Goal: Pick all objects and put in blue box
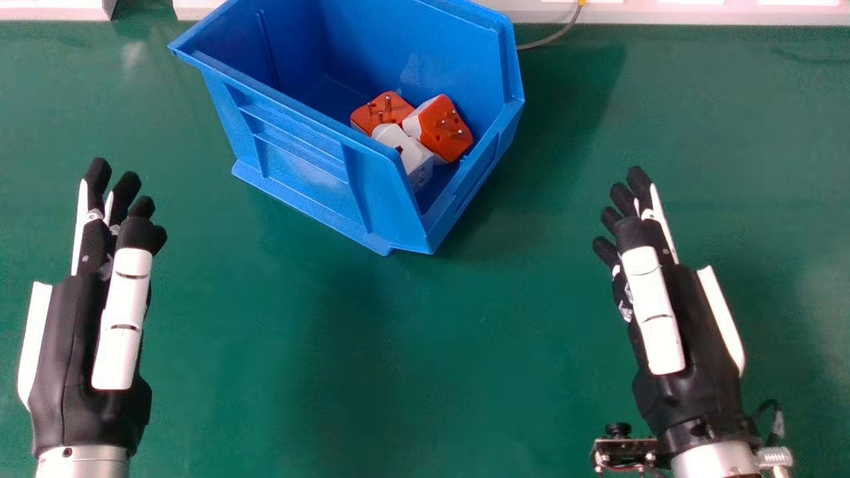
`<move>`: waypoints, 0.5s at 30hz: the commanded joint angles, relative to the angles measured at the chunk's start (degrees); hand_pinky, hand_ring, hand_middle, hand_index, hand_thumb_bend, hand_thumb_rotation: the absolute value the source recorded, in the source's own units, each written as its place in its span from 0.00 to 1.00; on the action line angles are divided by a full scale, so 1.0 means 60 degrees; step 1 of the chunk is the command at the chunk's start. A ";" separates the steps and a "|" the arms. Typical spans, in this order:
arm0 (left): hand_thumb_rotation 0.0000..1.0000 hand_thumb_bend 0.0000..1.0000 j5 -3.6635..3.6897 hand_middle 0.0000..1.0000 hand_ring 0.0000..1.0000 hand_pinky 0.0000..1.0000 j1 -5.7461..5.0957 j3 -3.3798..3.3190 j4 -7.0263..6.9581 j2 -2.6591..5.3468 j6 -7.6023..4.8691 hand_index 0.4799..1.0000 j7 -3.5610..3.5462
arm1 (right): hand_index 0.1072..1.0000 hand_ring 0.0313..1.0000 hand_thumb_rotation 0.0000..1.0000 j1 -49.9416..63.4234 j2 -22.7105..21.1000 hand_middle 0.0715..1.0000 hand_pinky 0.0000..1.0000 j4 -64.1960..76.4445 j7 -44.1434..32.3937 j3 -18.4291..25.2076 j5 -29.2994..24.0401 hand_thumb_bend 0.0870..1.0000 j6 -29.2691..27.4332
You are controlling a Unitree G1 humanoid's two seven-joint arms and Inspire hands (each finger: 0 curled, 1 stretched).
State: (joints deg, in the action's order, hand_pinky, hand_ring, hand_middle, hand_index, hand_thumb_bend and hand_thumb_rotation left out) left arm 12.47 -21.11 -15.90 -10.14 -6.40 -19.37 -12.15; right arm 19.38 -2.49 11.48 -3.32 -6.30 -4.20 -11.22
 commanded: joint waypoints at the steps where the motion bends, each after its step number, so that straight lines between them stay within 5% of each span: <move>1: 0.94 0.55 0.0200 0.99 0.97 0.96 0.0115 -0.0191 0.0055 -0.0219 -0.0407 1.00 -0.0170 | 1.00 1.00 1.00 -0.0180 0.0097 1.00 1.00 -0.0037 -0.0082 0.0148 -0.0122 0.35 -0.0444; 3: 0.94 0.54 0.0234 0.98 0.97 0.96 0.0152 -0.0272 0.0118 -0.0259 -0.0459 0.98 -0.0205 | 1.00 1.00 1.00 -0.0245 0.0163 1.00 1.00 -0.0156 -0.0129 0.0186 -0.0158 0.34 -0.0557; 5: 0.95 0.54 0.0157 0.97 0.96 0.95 0.0084 -0.0310 -0.0038 -0.0252 -0.0336 0.96 -0.0085 | 1.00 1.00 1.00 -0.0306 0.0227 1.00 1.00 -0.0272 -0.0225 0.0235 -0.0274 0.33 -0.0675; 9: 0.98 0.55 0.0202 0.98 0.96 0.95 0.0042 -0.0377 -0.0182 -0.0311 -0.0152 0.98 -0.0005 | 1.00 1.00 1.00 -0.0371 0.0318 1.00 1.00 -0.0433 -0.0267 0.0364 -0.0241 0.32 -0.0794; 15: 0.99 0.57 0.0211 0.98 0.98 0.96 0.0146 -0.0454 -0.0260 -0.0454 -0.0010 0.99 -0.0014 | 1.00 1.00 1.00 -0.0470 0.0426 1.00 1.00 -0.0677 -0.0223 0.0491 -0.0111 0.33 -0.1025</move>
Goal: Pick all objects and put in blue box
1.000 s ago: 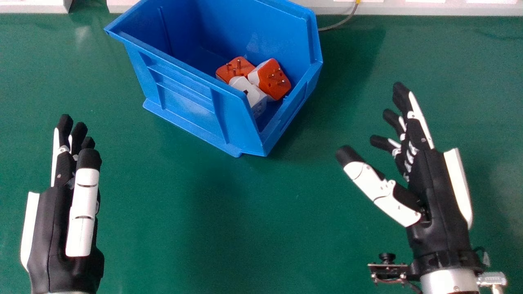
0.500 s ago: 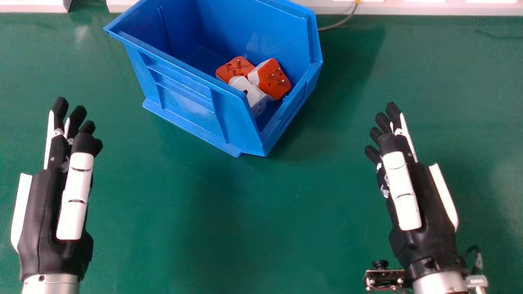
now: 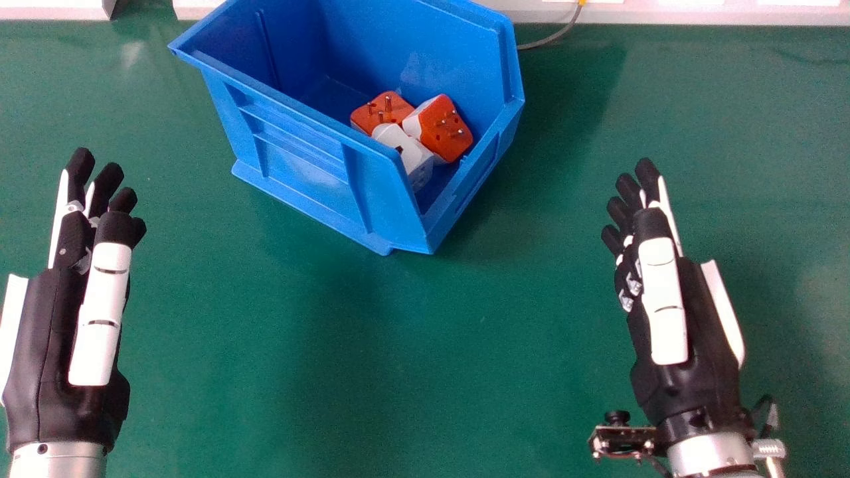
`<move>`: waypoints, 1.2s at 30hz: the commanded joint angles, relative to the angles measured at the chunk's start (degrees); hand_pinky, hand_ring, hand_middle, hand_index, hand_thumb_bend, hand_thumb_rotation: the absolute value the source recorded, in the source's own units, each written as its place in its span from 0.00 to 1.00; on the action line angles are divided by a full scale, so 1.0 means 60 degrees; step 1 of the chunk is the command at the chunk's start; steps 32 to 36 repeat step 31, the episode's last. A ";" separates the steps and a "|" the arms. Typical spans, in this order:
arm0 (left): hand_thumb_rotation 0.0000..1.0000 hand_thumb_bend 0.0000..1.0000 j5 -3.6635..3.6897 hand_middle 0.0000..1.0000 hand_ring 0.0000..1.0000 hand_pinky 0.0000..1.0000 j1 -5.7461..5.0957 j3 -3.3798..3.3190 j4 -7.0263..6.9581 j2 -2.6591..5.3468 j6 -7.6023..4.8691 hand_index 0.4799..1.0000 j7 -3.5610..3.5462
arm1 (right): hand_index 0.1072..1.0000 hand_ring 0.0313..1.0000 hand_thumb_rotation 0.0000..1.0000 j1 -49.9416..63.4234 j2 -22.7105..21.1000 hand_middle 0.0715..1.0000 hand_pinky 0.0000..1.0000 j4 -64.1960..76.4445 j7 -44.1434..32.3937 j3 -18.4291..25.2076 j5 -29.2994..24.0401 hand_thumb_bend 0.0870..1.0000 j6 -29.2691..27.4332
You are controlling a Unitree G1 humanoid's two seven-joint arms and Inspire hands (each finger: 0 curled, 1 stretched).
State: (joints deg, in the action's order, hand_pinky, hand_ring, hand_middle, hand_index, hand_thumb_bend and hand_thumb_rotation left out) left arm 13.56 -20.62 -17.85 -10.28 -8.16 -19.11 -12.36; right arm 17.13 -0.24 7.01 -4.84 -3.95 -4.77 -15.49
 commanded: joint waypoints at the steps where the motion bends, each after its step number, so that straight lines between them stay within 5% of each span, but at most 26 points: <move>1: 0.98 0.57 0.0027 0.99 0.98 0.96 0.0109 -0.0141 -0.0205 -0.0175 -0.0086 1.00 0.0008 | 1.00 1.00 1.00 -0.0130 0.0079 1.00 1.00 0.0021 0.0063 0.0122 0.0008 0.33 -0.0356; 7: 0.96 0.59 0.0185 1.00 0.98 0.95 0.0321 -0.0213 0.0010 -0.0238 -0.0338 1.00 -0.0227 | 1.00 1.00 1.00 -0.0301 0.0143 1.00 1.00 -0.0110 0.0048 0.0242 -0.0032 0.32 -0.0435; 11: 0.94 0.59 0.0046 0.98 0.96 0.90 0.0315 -0.0216 -0.0059 -0.0189 -0.0204 0.97 -0.0140 | 1.00 1.00 1.00 -0.0413 0.0155 1.00 1.00 -0.0228 0.0022 0.0335 -0.0015 0.32 -0.0593; 22: 0.92 0.56 -0.0028 0.97 0.95 0.88 0.0283 -0.0048 -0.0015 -0.0090 -0.0214 0.95 -0.0159 | 1.00 1.00 1.00 -0.0475 0.0043 1.00 1.00 -0.0068 -0.0004 0.0495 0.0024 0.29 -0.0423; 31: 0.92 0.51 -0.0035 0.94 0.92 0.82 0.0411 0.0127 0.0297 -0.0047 -0.0616 0.88 -0.0343 | 1.00 1.00 1.00 -0.0457 -0.0017 1.00 1.00 0.0077 -0.0164 0.0664 -0.0237 0.26 -0.0416; 36: 0.92 0.51 -0.0035 0.94 0.92 0.82 0.0411 0.0127 0.0297 -0.0047 -0.0616 0.88 -0.0343 | 1.00 1.00 1.00 -0.0457 -0.0017 1.00 1.00 0.0077 -0.0164 0.0664 -0.0237 0.26 -0.0416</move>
